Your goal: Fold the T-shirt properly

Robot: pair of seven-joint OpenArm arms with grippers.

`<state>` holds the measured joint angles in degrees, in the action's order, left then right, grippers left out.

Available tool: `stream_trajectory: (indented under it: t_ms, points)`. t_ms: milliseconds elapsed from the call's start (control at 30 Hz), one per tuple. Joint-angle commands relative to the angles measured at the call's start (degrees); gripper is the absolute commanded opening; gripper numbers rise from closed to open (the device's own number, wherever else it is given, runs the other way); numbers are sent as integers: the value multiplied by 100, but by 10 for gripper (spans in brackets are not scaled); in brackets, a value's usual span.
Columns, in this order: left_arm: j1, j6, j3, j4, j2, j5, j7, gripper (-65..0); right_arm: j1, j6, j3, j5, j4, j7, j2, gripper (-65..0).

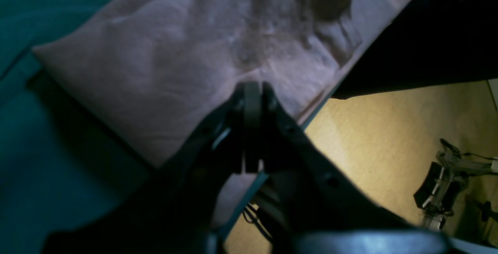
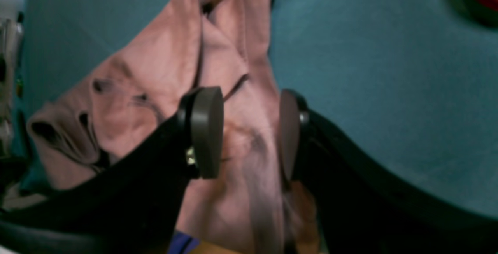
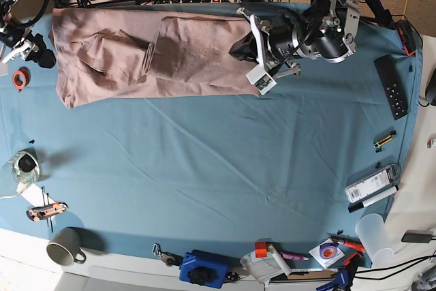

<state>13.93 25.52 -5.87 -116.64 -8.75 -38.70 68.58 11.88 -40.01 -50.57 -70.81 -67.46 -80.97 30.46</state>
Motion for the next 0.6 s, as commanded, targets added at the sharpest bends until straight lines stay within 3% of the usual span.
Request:
stream_trajectory:
  t_ms: [0,200,467,567]
  points:
    - [-26,28,7,-120,15,-94,-90,-650,-118,1,-48,-116,118,97,278,-406]
    - [-33,48,7,-120,17,-96,-107,-650,-496,1,337,-415,1161,97,605,-406]
    - [-39,70,7,-120,15,-94,-111,-650,-487,1,1694,-1386,1394,97,621,-406]
    - [-44,179,7,-118,17,-94,-120,-650,-492,1,2118,-1419,1392,97,623,-406]
